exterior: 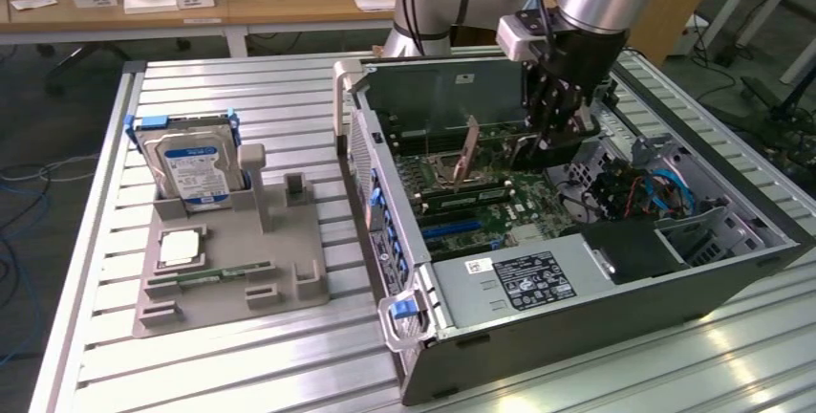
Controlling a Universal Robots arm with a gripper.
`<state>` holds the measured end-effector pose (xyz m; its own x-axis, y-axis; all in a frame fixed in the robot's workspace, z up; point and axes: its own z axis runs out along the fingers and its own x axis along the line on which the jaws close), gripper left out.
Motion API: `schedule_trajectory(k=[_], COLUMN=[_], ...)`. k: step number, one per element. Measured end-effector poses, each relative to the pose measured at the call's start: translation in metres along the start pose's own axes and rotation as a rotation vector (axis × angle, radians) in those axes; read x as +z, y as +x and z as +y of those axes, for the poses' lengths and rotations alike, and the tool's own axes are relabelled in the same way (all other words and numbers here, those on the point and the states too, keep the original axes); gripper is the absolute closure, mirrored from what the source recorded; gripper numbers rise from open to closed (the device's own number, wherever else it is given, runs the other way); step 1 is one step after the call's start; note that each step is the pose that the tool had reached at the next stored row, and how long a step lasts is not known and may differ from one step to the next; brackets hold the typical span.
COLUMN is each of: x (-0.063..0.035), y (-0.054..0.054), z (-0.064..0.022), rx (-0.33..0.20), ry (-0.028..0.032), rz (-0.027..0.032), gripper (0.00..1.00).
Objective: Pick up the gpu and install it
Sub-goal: 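Insert the gpu into the slot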
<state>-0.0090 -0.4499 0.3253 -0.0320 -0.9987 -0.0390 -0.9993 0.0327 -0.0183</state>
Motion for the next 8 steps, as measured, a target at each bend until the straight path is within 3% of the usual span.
schedule_trajectory(k=[8], x=[0.0002], y=[0.0], z=[0.0008], rx=[0.0], ry=[0.0001], rz=[-0.0002], gripper=[0.73])
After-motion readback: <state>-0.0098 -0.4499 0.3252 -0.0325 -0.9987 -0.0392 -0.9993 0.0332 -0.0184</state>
